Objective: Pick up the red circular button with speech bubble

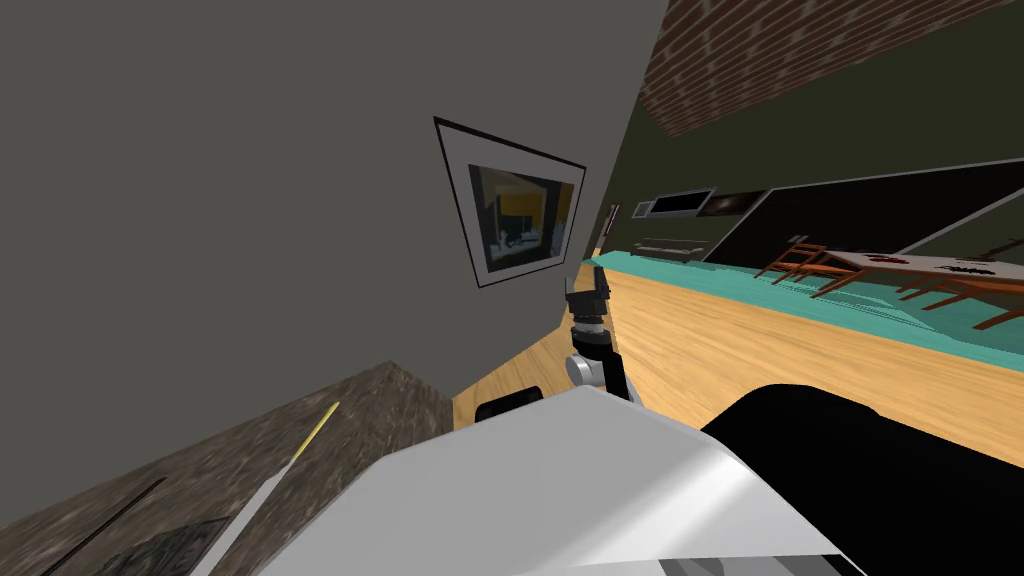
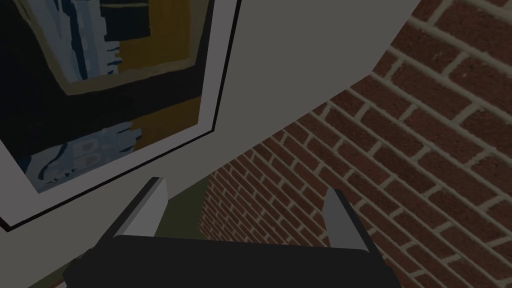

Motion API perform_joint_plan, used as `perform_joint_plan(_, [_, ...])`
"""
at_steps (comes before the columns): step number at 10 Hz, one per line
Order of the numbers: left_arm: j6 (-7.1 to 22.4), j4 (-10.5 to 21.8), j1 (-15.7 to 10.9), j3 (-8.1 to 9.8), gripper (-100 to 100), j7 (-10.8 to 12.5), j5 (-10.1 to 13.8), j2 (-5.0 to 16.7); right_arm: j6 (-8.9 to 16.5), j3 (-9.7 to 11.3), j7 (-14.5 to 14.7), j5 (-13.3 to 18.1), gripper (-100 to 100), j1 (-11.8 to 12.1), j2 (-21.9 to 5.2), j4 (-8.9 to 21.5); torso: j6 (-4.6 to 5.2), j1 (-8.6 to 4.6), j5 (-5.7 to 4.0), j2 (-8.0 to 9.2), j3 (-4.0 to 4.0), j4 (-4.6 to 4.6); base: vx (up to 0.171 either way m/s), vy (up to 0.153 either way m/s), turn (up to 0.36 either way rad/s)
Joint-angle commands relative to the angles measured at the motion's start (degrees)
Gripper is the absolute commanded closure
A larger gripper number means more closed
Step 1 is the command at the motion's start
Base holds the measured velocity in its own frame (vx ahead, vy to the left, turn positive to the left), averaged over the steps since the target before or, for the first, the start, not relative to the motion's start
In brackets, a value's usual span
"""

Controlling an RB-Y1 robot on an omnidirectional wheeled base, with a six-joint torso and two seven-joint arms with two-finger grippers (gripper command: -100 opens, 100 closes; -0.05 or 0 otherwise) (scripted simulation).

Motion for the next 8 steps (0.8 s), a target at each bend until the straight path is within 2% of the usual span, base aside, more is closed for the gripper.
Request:
perform_joint_plan(1, [0.0,0.0,0.0,0.0,100,0.0,0.0,0.0,0.0,0.0,0.0,0.0,0,0.0,0.0,0.0,0.0,0.0,0.0,0.0,0.0,0.0,0.0,0.0,0.0])
perform_joint_plan(3, [0.0,0.0,0.0,0.0,100,0.0,0.0,0.0,0.0,0.0,0.0,0.0,0,0.0,0.0,0.0,0.01,0.01,0.0,0.0,0.0,0.0,0.0,0.0,0.0])
perform_joint_plan(4, [0.0,0.0,0.0,0.0,0,0.0,0.0,0.0,0.0,0.0,0.0,0.0,0,0.0,0.0,0.0,0.02,0.01,0.0,0.0,0.0,0.0,0.0,0.0,0.0])
perform_joint_plan(5, [-1.5,-0.3,0.2,0.63,100,0.2,0.8,1.7,0.0,0.0,0.0,0.0,0,0.0,0.0,0.0,0.02,0.01,0.0,0.0,0.0,0.0,0.004,0.008,0.1])
perform_joint_plan(6, [-2.0,-0.3,0.2,0.84,100,0.2,0.9,2.3,0.0,0.0,0.0,0.0,0,0.0,0.0,0.0,-0.02,-0.01,-0.05,-0.01,-0.01,0.0,0.008,0.013,0.076])
perform_joint_plan(7, [-1.2,-0.6,0.8,0.87,100,0.2,1.1,2.0,0.0,0.0,0.0,0.0,0,0.0,0.0,0.0,0.01,0.01,-0.03,-0.03,-0.02,0.0,0.004,0.005,0.004])
perform_joint_plan(8, [-1.4,-0.6,0.7,0.88,0,0.2,1.1,2.1,0.0,0.0,0.0,0.0,0,0.0,0.0,0.0,0.01,0.01,0.01,-0.02,-0.02,-0.01,0.0,0.0,0.0])
